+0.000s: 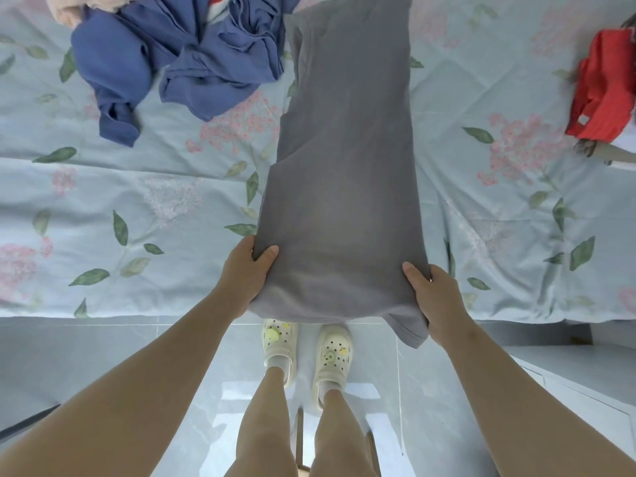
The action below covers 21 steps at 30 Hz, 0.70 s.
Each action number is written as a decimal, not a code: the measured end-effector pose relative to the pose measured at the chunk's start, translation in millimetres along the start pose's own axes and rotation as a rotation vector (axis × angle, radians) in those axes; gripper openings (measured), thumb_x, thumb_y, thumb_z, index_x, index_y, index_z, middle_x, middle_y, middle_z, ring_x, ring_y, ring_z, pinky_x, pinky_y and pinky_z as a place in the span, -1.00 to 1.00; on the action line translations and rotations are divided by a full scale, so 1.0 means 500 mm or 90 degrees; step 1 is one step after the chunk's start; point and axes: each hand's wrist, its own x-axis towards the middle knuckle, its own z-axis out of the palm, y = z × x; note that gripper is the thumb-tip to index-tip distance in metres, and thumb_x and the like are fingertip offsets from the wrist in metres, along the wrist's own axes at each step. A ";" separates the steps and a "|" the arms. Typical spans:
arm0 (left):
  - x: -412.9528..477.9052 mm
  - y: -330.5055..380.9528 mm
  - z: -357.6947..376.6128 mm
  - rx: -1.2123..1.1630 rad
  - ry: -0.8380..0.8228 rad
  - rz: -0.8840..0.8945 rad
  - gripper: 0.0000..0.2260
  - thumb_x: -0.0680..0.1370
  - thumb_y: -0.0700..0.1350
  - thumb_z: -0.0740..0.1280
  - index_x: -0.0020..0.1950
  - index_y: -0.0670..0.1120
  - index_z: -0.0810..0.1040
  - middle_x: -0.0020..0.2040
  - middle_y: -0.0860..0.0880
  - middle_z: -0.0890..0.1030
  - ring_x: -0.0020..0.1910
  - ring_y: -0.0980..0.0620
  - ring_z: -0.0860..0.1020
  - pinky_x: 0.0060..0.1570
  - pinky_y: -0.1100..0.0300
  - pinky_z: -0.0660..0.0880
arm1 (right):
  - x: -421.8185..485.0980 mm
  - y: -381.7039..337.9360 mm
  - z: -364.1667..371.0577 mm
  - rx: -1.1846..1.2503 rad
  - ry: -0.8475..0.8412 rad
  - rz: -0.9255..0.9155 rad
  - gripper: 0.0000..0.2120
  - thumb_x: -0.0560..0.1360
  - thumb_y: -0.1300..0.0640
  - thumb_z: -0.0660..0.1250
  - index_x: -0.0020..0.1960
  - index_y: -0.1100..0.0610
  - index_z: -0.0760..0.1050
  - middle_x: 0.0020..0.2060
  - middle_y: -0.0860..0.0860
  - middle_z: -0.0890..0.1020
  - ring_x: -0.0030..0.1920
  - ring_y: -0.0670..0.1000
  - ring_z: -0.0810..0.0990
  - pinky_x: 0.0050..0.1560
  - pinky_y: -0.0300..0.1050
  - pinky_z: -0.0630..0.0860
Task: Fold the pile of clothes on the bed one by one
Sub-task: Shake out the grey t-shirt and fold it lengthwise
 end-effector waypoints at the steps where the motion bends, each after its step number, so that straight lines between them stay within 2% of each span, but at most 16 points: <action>1: -0.015 0.011 -0.010 -0.010 0.017 0.000 -0.86 0.58 -0.06 0.28 0.09 -0.07 0.43 -0.11 0.08 0.51 -0.04 -0.04 0.49 -0.18 0.20 0.40 | -0.017 -0.009 -0.009 0.027 -0.025 0.013 -0.79 0.53 0.03 0.31 -0.17 0.15 0.45 -0.21 0.04 0.57 -0.15 0.10 0.54 -0.08 -0.05 0.47; 3: -0.048 0.030 -0.034 -0.064 0.018 -0.027 -0.68 0.54 -0.02 0.36 0.23 -0.05 0.39 -0.03 0.03 0.53 -0.02 -0.02 0.52 -0.15 0.22 0.45 | -0.057 -0.024 -0.028 0.116 -0.097 0.064 -0.84 0.50 0.03 0.37 -0.07 0.13 0.52 -0.12 0.05 0.65 -0.07 0.09 0.61 0.01 -0.03 0.53; 5: -0.085 0.051 -0.063 -0.098 -0.044 -0.096 -0.41 0.42 0.05 0.48 0.37 -0.04 0.33 0.12 -0.02 0.53 0.06 -0.05 0.55 0.05 0.07 0.52 | -0.101 -0.037 -0.046 0.178 -0.157 0.115 -0.82 0.46 0.08 0.42 0.00 0.14 0.53 -0.09 0.05 0.67 -0.05 0.09 0.63 -0.05 -0.09 0.54; 6: -0.104 0.059 -0.077 -0.103 -0.094 -0.129 -0.32 0.35 0.06 0.53 0.38 -0.08 0.36 0.15 -0.03 0.56 0.09 -0.08 0.56 0.13 0.00 0.52 | -0.123 -0.042 -0.056 0.188 -0.172 0.126 -0.82 0.46 0.11 0.43 0.01 0.16 0.53 -0.09 0.06 0.67 -0.05 0.09 0.64 -0.07 -0.10 0.53; 8: -0.143 0.068 -0.108 -0.128 -0.193 -0.190 -0.40 0.30 -0.01 0.57 0.27 -0.17 0.50 0.10 -0.07 0.64 0.07 -0.11 0.60 0.18 -0.02 0.51 | -0.167 -0.046 -0.077 0.204 -0.193 0.131 -0.84 0.46 0.17 0.42 0.02 0.18 0.54 -0.07 0.09 0.68 -0.03 0.11 0.64 -0.05 -0.09 0.54; 11: -0.196 0.082 -0.145 -0.162 -0.244 -0.212 -0.62 0.45 -0.15 0.46 0.23 -0.24 0.53 0.09 -0.13 0.65 0.08 -0.11 0.61 0.15 0.05 0.51 | -0.225 -0.044 -0.103 0.235 -0.241 0.134 -0.87 0.50 0.18 0.36 0.03 0.18 0.54 -0.08 0.08 0.70 -0.04 0.08 0.66 -0.10 -0.12 0.56; 14: -0.235 0.087 -0.161 -0.220 -0.236 -0.195 -0.68 0.52 -0.17 0.37 0.25 -0.23 0.49 0.15 -0.14 0.62 0.14 -0.11 0.58 0.18 0.06 0.47 | -0.266 -0.035 -0.113 0.280 -0.270 0.172 -0.86 0.53 0.19 0.32 0.08 0.17 0.53 -0.05 0.08 0.70 -0.04 0.08 0.66 -0.11 -0.10 0.58; 16: -0.252 0.088 -0.160 -0.215 -0.228 -0.193 -0.67 0.56 -0.14 0.33 0.31 -0.20 0.45 0.18 -0.12 0.60 0.16 -0.10 0.56 0.21 0.05 0.46 | -0.280 -0.037 -0.115 0.253 -0.260 0.179 -0.84 0.55 0.19 0.30 0.10 0.19 0.53 -0.03 0.11 0.68 -0.05 0.09 0.65 -0.14 -0.08 0.57; 18: -0.265 0.091 -0.154 -0.147 -0.218 -0.190 -0.67 0.59 -0.11 0.30 0.33 -0.16 0.44 0.15 -0.09 0.60 0.11 -0.08 0.57 0.14 0.05 0.50 | -0.286 -0.045 -0.122 0.206 -0.248 0.177 -0.85 0.56 0.20 0.29 0.12 0.19 0.51 -0.04 0.11 0.66 -0.08 0.10 0.63 -0.20 -0.10 0.54; 21: -0.265 0.099 -0.146 -0.051 -0.173 -0.178 -0.70 0.59 -0.07 0.28 0.28 -0.18 0.47 0.08 -0.11 0.60 0.01 -0.07 0.58 -0.04 0.11 0.54 | -0.288 -0.061 -0.137 0.116 -0.226 0.185 -0.93 0.58 0.20 0.25 0.04 0.15 0.49 -0.17 0.09 0.59 -0.24 0.06 0.54 -0.40 -0.18 0.46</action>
